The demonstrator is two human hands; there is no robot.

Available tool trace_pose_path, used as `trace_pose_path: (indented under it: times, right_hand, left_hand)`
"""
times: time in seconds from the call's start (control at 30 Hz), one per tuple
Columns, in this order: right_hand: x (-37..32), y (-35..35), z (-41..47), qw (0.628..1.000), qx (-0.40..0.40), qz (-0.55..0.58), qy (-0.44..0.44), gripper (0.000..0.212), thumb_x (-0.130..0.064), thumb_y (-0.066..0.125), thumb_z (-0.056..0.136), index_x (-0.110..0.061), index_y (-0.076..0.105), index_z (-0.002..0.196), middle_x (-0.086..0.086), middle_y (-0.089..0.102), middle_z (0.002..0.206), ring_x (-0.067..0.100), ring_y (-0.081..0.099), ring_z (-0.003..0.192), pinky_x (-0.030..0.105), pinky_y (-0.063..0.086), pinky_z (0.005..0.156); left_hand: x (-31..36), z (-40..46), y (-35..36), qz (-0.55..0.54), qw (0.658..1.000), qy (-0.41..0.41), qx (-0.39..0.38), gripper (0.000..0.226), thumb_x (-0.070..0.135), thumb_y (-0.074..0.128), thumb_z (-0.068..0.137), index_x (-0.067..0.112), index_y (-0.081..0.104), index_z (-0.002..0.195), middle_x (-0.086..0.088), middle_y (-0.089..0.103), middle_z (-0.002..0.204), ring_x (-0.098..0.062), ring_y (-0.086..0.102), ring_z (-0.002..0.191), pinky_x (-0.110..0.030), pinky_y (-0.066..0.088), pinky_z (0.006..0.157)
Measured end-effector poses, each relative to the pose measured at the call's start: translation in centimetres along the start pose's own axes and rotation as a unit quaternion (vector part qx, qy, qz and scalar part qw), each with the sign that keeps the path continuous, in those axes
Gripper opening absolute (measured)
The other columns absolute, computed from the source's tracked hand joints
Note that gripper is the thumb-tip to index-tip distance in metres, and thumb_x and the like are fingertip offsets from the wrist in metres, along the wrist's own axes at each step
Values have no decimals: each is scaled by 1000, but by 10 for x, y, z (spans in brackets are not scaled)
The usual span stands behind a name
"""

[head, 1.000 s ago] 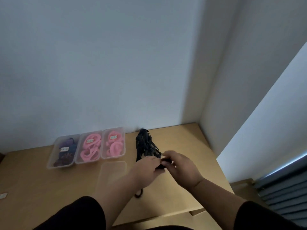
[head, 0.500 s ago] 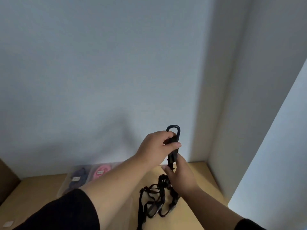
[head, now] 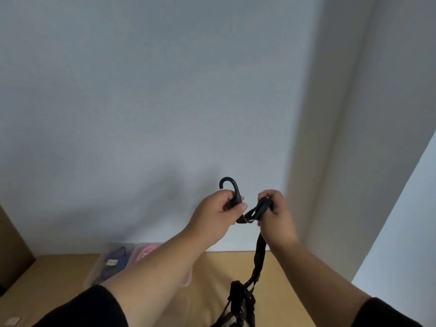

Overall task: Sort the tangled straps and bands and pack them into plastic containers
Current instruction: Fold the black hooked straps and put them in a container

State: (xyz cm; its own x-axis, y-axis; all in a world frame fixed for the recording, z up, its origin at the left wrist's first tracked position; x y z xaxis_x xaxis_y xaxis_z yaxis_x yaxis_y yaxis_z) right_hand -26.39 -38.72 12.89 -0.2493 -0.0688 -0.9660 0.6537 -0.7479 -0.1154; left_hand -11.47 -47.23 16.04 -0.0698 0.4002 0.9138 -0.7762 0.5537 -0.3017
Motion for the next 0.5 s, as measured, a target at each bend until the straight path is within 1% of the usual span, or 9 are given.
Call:
trace_pose_path:
  times: [0.03, 0.1, 0.17, 0.23, 0.3, 0.37, 0.43, 0.5]
  right_hand:
    - [-10, -1, 4, 1000, -1, -5, -11, 47, 8, 32, 83, -31, 58, 91, -7, 60, 74, 9, 53, 60, 30, 46, 63]
    - [-23, -1, 10, 1000, -6, -12, -21, 44, 6, 33, 86, -28, 59, 94, -12, 61, 73, 2, 55, 57, 25, 46, 62]
    - [-28, -1, 13, 1000, -7, -15, -17, 42, 5, 34, 87, -27, 60, 95, -11, 62, 74, 0, 57, 58, 24, 44, 62]
    - [-28, 0, 15, 999, -4, -31, -12, 44, 2, 34, 87, -33, 60, 92, -9, 64, 78, 6, 59, 65, 24, 43, 61]
    - [-24, -2, 17, 999, 7, -37, -4, 45, 1, 33, 85, -34, 60, 91, -8, 65, 82, 13, 60, 72, 26, 43, 60]
    - [-21, -3, 17, 1000, 7, -21, 7, 46, 2, 33, 85, -32, 62, 91, -9, 64, 78, 15, 58, 70, 27, 43, 60]
    - [-15, 2, 15, 1000, -20, 4, 23, 47, 4, 32, 86, -28, 65, 94, -9, 64, 70, 13, 55, 66, 26, 42, 60]
    - [-5, 8, 9, 998, -49, 25, 44, 46, 6, 32, 87, -22, 68, 96, -2, 68, 72, 14, 57, 65, 23, 43, 59]
  left_hand:
    - [-2, 0, -1, -2, 1000, -4, 3, 5, 25, 69, 92, 30, 69, 93, 0, 73, 89, -18, 70, 83, -45, 58, 84]
    - [-6, -1, -1, 3, 1000, -8, 5, 4, 25, 66, 94, 29, 68, 94, 1, 73, 92, -17, 69, 86, -42, 58, 85]
    - [-12, -1, -3, 1, 1000, -20, 15, 5, 26, 65, 95, 31, 67, 94, 5, 72, 94, -17, 69, 86, -38, 57, 87]
    - [-20, 0, -3, -19, 999, -39, 23, 6, 24, 65, 95, 30, 66, 96, 4, 72, 96, -17, 71, 84, -36, 59, 85]
    - [-30, -1, 0, -46, 997, -63, 23, 7, 24, 64, 96, 29, 66, 101, 1, 72, 101, -15, 72, 86, -35, 60, 83]
    - [-48, -7, 10, -100, 989, -107, 9, 8, 24, 62, 98, 26, 66, 104, -5, 71, 106, -16, 72, 87, -36, 61, 80]
    - [-71, -17, 26, -133, 979, -151, -18, 12, 27, 60, 99, 22, 68, 107, -6, 72, 106, -20, 72, 85, -37, 61, 77]
    - [-95, -30, 43, -133, 973, -184, -44, 16, 30, 60, 100, 21, 68, 109, -6, 71, 106, -20, 72, 83, -35, 61, 75]
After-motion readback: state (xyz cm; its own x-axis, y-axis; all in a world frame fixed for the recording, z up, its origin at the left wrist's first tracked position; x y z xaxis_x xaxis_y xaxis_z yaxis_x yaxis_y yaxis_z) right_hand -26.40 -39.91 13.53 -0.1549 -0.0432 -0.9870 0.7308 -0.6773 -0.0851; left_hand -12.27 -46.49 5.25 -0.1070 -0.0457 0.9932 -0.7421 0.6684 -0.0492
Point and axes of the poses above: each hand's wrist, its own z-axis towards the middle knuckle, its own y-axis out of the palm, x = y × z, the point moved 10 cm from there along z, towards the middle knuckle
